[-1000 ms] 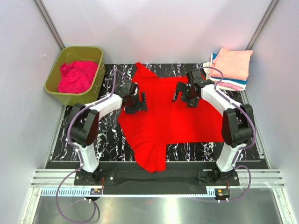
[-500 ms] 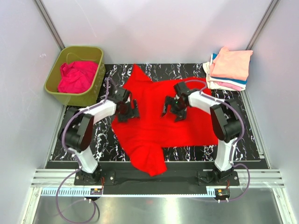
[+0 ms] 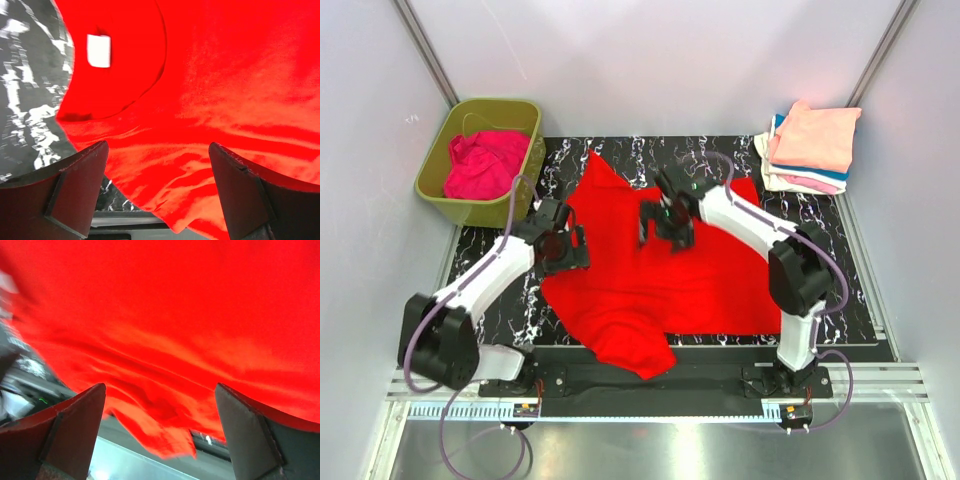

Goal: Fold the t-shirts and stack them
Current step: Flatten the tshirt out

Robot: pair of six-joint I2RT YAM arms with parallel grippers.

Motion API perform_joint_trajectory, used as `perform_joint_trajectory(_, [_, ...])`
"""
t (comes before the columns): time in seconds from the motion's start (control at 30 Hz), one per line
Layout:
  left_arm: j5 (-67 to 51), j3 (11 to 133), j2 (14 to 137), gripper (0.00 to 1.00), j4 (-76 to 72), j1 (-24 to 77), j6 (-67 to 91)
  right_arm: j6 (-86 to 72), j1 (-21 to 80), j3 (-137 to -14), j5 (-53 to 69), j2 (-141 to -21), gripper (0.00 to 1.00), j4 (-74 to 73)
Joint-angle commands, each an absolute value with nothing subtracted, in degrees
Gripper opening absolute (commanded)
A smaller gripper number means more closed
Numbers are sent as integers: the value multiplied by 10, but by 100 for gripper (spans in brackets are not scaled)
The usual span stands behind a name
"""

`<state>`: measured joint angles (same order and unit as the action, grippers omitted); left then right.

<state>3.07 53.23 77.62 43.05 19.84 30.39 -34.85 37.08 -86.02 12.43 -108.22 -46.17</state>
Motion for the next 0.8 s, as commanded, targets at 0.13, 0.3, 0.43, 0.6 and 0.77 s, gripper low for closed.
perform_joint_trajectory(0.13, [118,534,636,79,441,199,249,-232,366,-1425,56,-1345,85,-628])
perform_joint_trajectory(0.3, [130,501,489,78,420,199,258,-236,362,-1561,123,-1481,66,-494])
perform_joint_trajectory(0.43, [135,530,464,78,502,200,259,-283,359,-1465,114,-1474,57,-273])
perform_joint_trajectory(0.6, [94,498,390,71,478,206,272,-295,356,-1596,84,-1588,61,-257])
perform_joint_trajectory(0.77, [139,492,318,71,470,203,273,-298,358,-1593,44,-1627,64,-156])
